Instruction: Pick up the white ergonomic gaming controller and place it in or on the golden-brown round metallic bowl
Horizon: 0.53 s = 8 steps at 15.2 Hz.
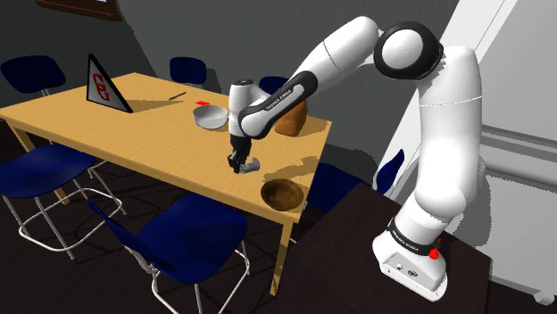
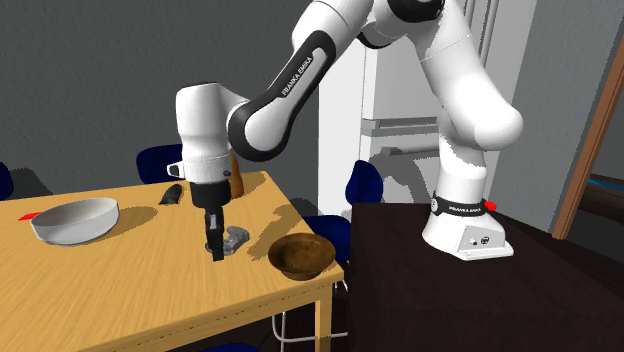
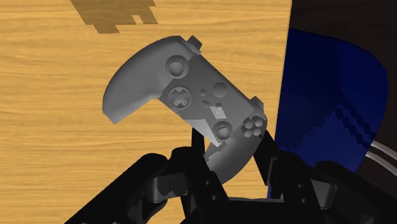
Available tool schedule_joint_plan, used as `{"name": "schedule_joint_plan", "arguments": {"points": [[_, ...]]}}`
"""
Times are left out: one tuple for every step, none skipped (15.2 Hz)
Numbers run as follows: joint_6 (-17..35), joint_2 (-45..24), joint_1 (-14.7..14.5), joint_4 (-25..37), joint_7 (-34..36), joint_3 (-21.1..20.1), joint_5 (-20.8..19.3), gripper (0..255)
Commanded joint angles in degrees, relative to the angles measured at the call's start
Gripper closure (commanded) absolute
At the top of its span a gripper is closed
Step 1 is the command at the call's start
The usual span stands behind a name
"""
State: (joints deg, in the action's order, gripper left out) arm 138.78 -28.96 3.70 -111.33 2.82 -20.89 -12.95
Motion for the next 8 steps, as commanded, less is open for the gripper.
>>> {"name": "schedule_joint_plan", "arguments": {"points": [[-1.19,1.25,0.37,-0.02,-0.42,-0.44,0.62,255],[-1.76,1.80,0.51,0.02,-0.58,-0.63,0.90,255],[-2.32,2.33,0.65,0.08,-0.75,-0.81,1.17,255],[-2.89,2.86,0.78,0.15,-0.91,-0.99,1.44,255],[-3.47,3.38,0.91,0.23,-1.07,-1.16,1.71,255],[-3.49,3.41,0.91,0.23,-1.08,-1.16,1.72,255],[-2.30,5.42,1.51,-2.87,-1.25,-1.56,2.28,255],[-1.16,7.42,2.09,-5.90,-1.49,-1.97,2.91,255]]}}
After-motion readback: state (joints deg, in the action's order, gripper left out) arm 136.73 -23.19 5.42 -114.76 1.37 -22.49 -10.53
